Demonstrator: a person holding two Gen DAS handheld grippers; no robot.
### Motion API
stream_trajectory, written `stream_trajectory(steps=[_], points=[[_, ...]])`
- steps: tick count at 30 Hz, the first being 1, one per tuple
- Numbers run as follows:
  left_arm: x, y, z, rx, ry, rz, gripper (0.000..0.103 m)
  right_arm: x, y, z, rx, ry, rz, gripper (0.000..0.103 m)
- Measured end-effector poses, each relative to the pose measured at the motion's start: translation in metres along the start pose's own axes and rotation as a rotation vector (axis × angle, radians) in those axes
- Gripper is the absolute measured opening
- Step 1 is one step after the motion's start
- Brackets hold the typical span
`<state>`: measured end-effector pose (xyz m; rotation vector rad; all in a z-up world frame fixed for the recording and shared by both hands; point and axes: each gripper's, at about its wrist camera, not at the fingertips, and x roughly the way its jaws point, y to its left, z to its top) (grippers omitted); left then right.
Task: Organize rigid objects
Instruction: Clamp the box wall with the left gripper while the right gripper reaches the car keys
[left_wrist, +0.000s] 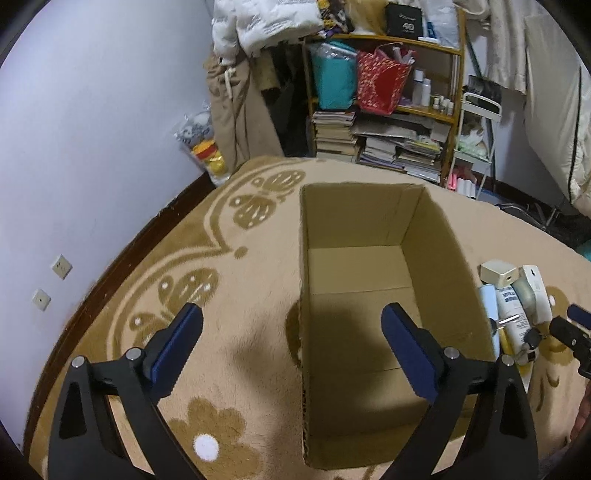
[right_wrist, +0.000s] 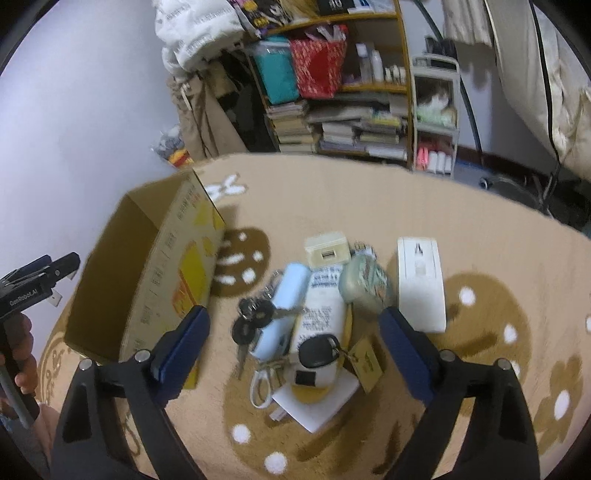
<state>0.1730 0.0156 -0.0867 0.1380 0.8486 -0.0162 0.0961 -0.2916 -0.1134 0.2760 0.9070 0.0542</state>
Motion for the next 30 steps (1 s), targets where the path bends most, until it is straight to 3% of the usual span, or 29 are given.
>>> stream_trajectory(steps=[5, 10, 12, 16, 18, 19, 22, 30], points=[[0.014, 0.005, -0.007, -0.015, 0.041, 0.014, 0.096, 0.015, -0.015, -0.002, 0.081, 0.054, 0.026, 0.092], [0.035, 0.012, -0.014, -0.043, 0.135, 0.017, 0.071, 0.029, -0.024, -0.006, 0.147, 0.111, 0.059, 0.082], [0.041, 0.017, -0.017, -0.072, 0.163, -0.009, 0.052, 0.037, -0.026, -0.008, 0.168, 0.149, 0.060, 0.075], [0.049, 0.020, -0.021, -0.101, 0.195, -0.046, 0.036, 0.047, -0.029, -0.013, 0.211, 0.177, 0.062, 0.072], [0.052, 0.019, -0.022, -0.095, 0.198, -0.058, 0.025, 0.050, -0.030, -0.014, 0.215, 0.186, 0.035, 0.057], [0.053, 0.017, -0.023, -0.089, 0.199, -0.061, 0.023, 0.051, -0.030, -0.015, 0.208, 0.184, 0.011, 0.047], [0.054, 0.011, -0.025, -0.058, 0.196, -0.058, 0.018, 0.049, -0.034, -0.014, 0.211, 0.164, -0.001, 0.037], [0.054, 0.010, -0.024, -0.053, 0.195, -0.053, 0.017, 0.058, -0.041, -0.002, 0.218, 0.152, 0.005, 0.036]])
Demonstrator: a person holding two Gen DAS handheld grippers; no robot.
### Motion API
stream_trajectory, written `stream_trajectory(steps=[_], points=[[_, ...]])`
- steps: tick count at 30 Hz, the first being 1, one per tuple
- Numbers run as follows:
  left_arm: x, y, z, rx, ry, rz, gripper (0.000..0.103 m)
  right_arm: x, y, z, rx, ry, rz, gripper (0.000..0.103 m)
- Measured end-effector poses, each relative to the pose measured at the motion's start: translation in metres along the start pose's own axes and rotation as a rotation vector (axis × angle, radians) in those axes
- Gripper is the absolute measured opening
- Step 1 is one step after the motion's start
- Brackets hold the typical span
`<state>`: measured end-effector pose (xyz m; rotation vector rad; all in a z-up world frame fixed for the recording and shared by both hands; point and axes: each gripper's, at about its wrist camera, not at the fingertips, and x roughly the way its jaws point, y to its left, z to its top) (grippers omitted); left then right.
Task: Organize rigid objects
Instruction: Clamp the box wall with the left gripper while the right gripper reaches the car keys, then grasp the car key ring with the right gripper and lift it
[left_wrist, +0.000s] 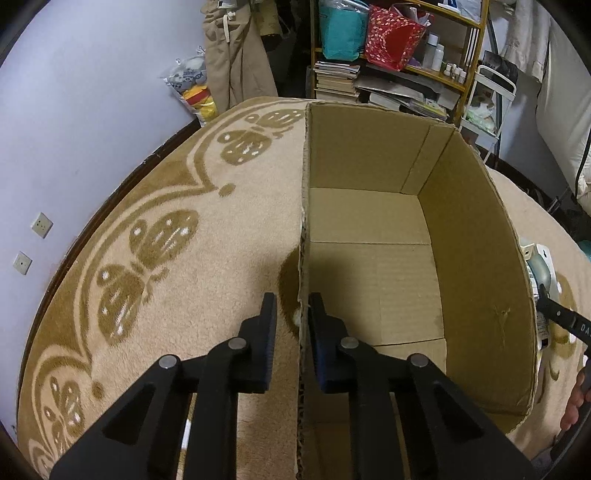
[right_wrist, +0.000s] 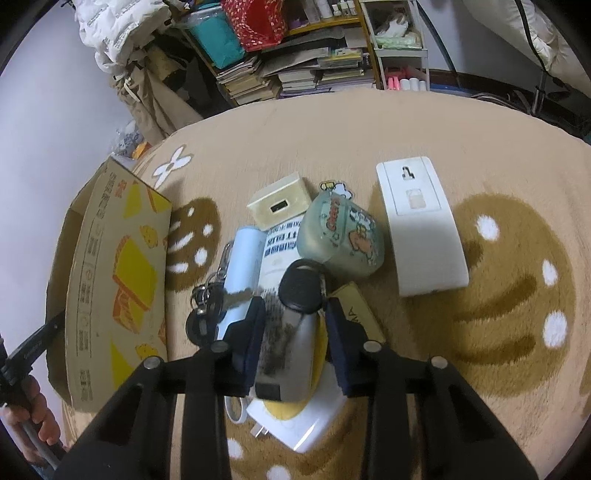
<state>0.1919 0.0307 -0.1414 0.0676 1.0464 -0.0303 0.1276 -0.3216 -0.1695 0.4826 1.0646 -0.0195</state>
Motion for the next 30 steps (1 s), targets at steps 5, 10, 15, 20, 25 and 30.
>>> stream_trajectory(steps=[5, 10, 15, 20, 25, 30], points=[[0.002, 0.006, 0.001, -0.026, 0.002, -0.013, 0.018, 0.000, -0.007, 0.004, 0.019, -0.013, 0.024, 0.028], [0.001, 0.004, 0.002, 0.008, -0.013, 0.012, 0.013, -0.002, -0.001, 0.003, -0.033, -0.029, -0.007, 0.028], [-0.001, 0.000, 0.000, 0.037, -0.023, 0.006, 0.006, -0.010, 0.002, 0.001, -0.045, -0.051, -0.007, 0.028], [0.000, 0.004, 0.001, 0.007, -0.019, -0.014, 0.006, -0.025, 0.004, 0.001, -0.041, -0.095, 0.013, 0.028], [-0.001, 0.002, 0.001, 0.018, -0.020, -0.005, 0.006, -0.045, 0.019, 0.007, -0.078, -0.148, 0.042, 0.028], [-0.001, 0.002, 0.002, 0.009, -0.013, -0.013, 0.005, -0.073, 0.054, 0.015, -0.143, -0.227, 0.111, 0.028]])
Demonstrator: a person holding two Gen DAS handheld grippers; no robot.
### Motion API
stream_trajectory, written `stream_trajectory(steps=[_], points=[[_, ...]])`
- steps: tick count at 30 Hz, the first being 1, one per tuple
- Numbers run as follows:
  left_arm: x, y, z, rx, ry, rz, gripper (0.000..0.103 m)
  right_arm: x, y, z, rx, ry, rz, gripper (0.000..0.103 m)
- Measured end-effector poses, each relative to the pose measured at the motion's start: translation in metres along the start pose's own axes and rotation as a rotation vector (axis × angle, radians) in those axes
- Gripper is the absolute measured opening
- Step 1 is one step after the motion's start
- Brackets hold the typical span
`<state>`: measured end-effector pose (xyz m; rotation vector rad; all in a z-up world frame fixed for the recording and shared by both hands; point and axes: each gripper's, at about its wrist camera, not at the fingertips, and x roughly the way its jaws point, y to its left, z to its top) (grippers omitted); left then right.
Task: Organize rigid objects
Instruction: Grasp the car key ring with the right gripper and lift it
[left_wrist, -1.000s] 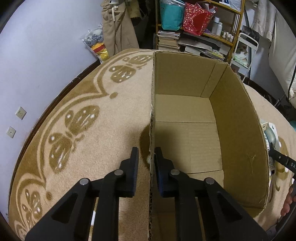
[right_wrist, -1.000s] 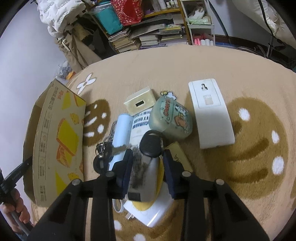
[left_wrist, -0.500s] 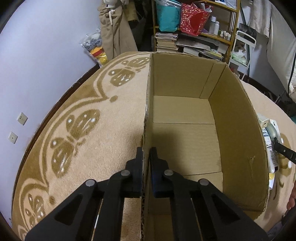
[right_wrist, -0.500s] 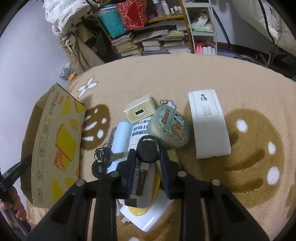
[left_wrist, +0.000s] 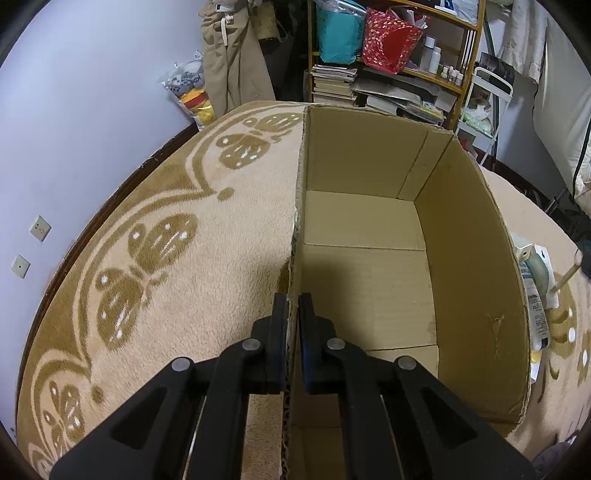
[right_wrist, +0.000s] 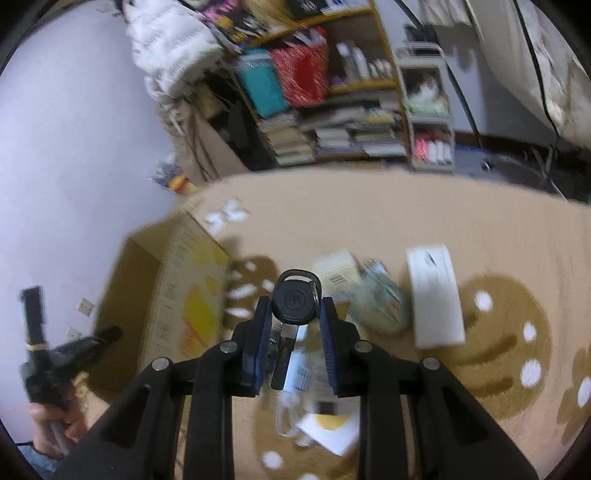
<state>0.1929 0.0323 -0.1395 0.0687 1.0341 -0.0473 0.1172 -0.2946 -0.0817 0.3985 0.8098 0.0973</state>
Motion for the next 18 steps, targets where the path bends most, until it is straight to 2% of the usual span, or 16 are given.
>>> stream_trajectory(steps=[10, 14, 18], points=[[-0.001, 0.001, 0.000, 0.002, -0.006, -0.001, 0.005, -0.005, 0.101, 0.036, -0.139, -0.047, 0.155, 0.028], [-0.002, 0.002, -0.001, 0.010, -0.006, 0.000, 0.006, 0.005, 0.132, 0.035, -0.192, -0.024, 0.186, 0.028], [-0.004, 0.002, -0.003, 0.029, -0.008, -0.007, 0.004, 0.022, 0.146, 0.026, -0.217, 0.021, 0.186, 0.028]])
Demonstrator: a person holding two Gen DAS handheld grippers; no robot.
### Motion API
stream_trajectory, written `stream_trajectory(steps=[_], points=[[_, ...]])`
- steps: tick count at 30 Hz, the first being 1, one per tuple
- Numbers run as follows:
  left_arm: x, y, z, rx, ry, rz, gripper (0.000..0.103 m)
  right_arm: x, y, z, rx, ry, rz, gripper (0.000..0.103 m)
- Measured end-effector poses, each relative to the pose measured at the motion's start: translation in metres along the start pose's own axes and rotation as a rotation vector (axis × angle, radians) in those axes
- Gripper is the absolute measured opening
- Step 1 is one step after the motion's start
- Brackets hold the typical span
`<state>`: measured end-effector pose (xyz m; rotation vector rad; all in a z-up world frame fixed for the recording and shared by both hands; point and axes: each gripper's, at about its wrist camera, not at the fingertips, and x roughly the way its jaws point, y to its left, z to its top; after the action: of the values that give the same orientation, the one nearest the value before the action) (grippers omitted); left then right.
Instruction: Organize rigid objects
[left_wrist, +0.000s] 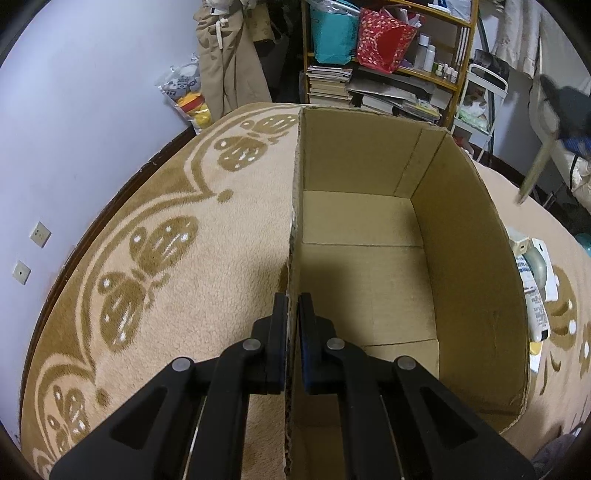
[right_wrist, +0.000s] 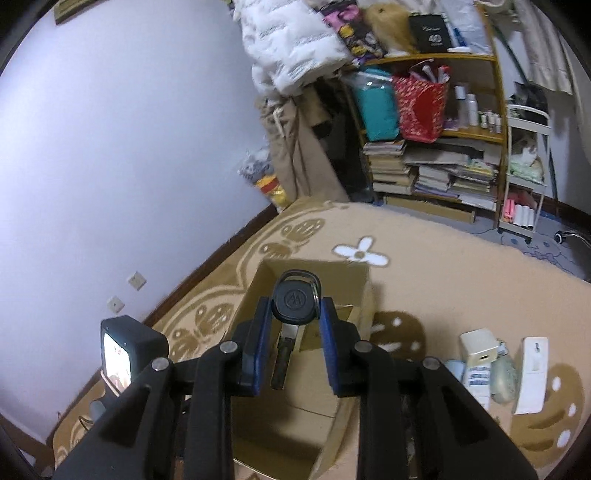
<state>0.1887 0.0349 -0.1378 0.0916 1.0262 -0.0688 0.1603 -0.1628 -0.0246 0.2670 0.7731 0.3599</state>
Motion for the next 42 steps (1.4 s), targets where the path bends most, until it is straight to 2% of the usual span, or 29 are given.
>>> stream_trajectory(steps=[9, 18, 19, 20, 21, 22, 26, 33, 42], points=[[-0.002, 0.000, -0.003, 0.030, -0.007, -0.008, 0.003, 0.035, 0.003, -0.031, -0.007, 0.120, -0.008, 0.028], [0.001, 0.003, -0.003, 0.007, 0.001, -0.008, 0.004, 0.031, 0.000, -0.027, -0.013, 0.117, -0.024, 0.030], [0.001, 0.003, -0.003, 0.008, 0.003, -0.010, 0.004, 0.028, 0.000, -0.025, -0.014, 0.113, -0.028, 0.036], [0.001, 0.002, -0.003, 0.008, 0.001, -0.008, 0.004, 0.024, -0.001, -0.024, -0.015, 0.101, -0.039, 0.049], [0.001, 0.002, -0.003, 0.007, 0.002, -0.009, 0.004, 0.020, -0.003, -0.022, -0.015, 0.088, -0.047, 0.057], [0.001, 0.002, -0.003, 0.007, 0.001, -0.009, 0.004, 0.015, -0.004, -0.020, -0.015, 0.073, -0.056, 0.070], [0.001, 0.003, -0.003, -0.001, 0.004, -0.016, 0.004, -0.001, -0.019, -0.014, -0.019, 0.035, -0.122, 0.095], [0.000, 0.005, -0.003, -0.011, 0.004, -0.025, 0.004, -0.010, -0.065, -0.009, 0.026, 0.029, -0.212, 0.096], [0.000, 0.006, -0.002, -0.016, 0.005, -0.030, 0.004, -0.005, -0.117, -0.022, 0.061, 0.086, -0.312, 0.096]])
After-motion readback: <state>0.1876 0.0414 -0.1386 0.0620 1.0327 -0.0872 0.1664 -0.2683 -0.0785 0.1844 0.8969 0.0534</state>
